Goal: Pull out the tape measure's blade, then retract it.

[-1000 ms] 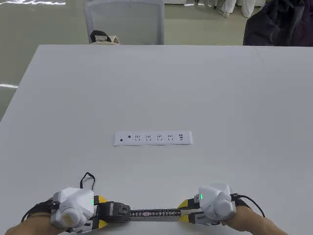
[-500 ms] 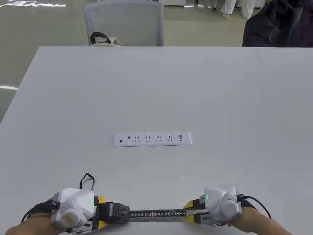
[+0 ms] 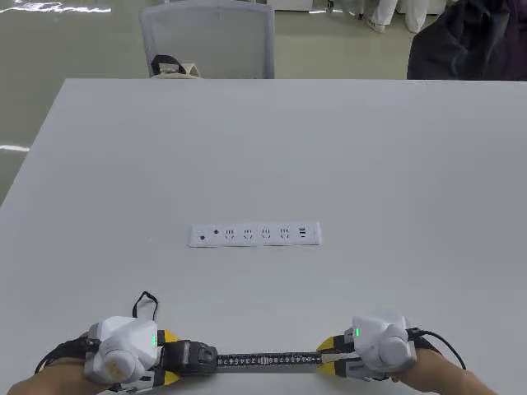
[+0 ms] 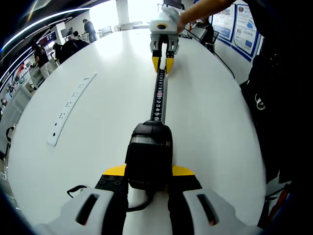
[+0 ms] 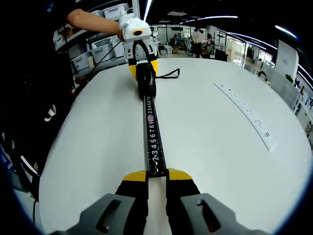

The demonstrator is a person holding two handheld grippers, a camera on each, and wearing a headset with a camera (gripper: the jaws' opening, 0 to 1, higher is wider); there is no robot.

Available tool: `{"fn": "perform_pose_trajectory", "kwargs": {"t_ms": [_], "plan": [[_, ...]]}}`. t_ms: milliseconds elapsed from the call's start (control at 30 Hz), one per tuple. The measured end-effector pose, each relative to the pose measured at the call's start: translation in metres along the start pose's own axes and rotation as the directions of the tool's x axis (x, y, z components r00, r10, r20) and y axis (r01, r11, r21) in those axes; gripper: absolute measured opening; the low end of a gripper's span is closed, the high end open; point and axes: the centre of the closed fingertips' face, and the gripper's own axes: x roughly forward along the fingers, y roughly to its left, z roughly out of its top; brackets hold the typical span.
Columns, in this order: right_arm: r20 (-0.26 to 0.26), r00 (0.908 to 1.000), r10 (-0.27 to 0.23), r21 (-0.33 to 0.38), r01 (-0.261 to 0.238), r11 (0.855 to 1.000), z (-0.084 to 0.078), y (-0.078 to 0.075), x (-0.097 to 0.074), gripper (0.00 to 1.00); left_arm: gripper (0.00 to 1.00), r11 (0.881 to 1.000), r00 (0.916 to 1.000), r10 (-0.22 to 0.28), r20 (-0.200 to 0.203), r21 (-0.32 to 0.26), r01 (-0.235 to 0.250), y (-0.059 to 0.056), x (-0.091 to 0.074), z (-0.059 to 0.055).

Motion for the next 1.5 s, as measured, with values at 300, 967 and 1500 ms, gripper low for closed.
{"fn": "perform_pose_trajectory", "kwargs": {"t_ms": [300,967,1500], "plan": [[-0.006,1.0000,-0.007,0.007,0.007,1.000,-0.010,-0.001,-0.007,0.11,0.26,1.000,1.0000,-0.002,-0.002,0.001,0.002,0.000,0.001,-0.002],[-0.025,0.9995,-0.017,0.023,0.017,1.000,-0.028,-0.004,-0.023,0.11,0.27,1.000,1.0000,-0.003,-0.008,0.000,0.003,0.000,0.001,0.000],[-0.056,0.9976,-0.039,-0.006,0.039,0.999,-0.036,-0.010,-0.027,0.11,0.27,1.000,1.0000,0.000,-0.005,-0.011,0.000,0.001,0.003,0.000]]}}
